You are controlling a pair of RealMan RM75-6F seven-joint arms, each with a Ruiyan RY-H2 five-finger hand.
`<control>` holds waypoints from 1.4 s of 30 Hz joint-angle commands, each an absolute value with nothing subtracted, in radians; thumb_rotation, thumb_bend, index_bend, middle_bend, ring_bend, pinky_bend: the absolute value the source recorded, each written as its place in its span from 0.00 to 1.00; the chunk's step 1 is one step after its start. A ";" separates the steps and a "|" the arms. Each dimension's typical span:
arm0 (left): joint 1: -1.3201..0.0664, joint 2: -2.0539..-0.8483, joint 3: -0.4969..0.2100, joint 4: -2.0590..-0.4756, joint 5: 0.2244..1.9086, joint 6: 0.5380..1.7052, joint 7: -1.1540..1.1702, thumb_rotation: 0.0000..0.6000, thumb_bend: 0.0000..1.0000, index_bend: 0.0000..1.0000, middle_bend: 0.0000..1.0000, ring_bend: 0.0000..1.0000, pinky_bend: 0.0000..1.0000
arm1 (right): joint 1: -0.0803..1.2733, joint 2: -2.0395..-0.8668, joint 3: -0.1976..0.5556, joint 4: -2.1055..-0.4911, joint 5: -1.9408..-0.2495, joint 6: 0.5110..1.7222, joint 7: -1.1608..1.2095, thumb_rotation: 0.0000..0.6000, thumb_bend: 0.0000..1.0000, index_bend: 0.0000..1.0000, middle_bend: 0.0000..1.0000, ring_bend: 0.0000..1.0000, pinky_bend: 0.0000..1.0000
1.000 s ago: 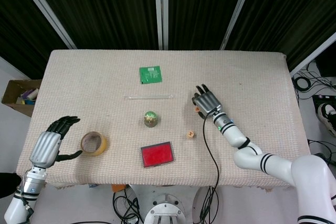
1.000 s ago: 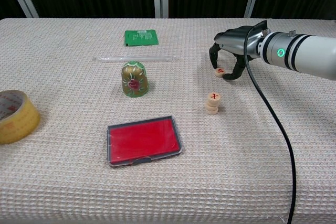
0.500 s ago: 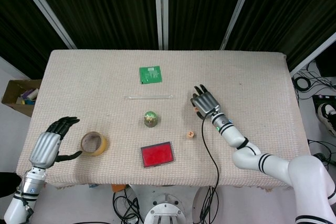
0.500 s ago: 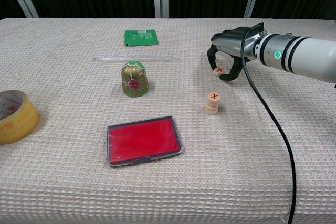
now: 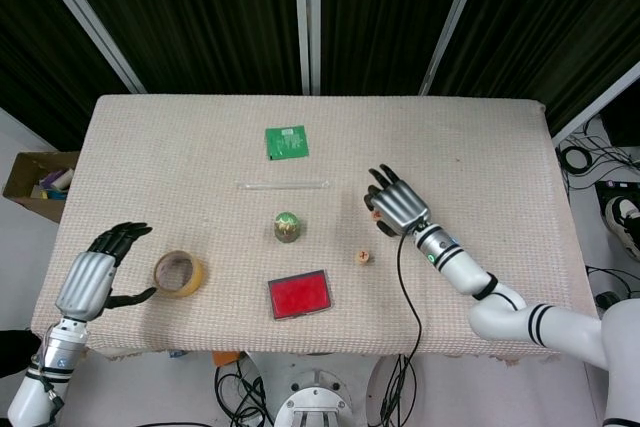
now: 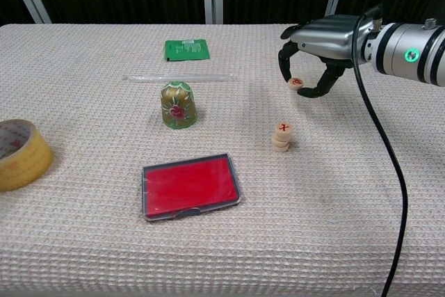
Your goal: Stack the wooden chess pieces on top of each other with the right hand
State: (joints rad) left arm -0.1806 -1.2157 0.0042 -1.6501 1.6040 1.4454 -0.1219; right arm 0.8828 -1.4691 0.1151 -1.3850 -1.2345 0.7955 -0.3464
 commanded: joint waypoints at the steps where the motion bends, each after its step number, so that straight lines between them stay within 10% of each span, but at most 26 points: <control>1: -0.181 -1.216 0.004 -1.653 1.607 1.446 -0.119 1.00 0.06 0.17 0.14 0.12 0.20 | 0.866 -1.401 0.083 -1.497 -1.305 0.824 -0.358 1.00 0.38 0.56 0.34 0.02 0.07; 42: -0.176 -1.220 0.010 -1.651 1.610 1.449 -0.122 1.00 0.06 0.17 0.14 0.12 0.20 | 0.854 -1.444 0.031 -1.540 -1.391 0.827 -0.442 1.00 0.36 0.48 0.31 0.02 0.07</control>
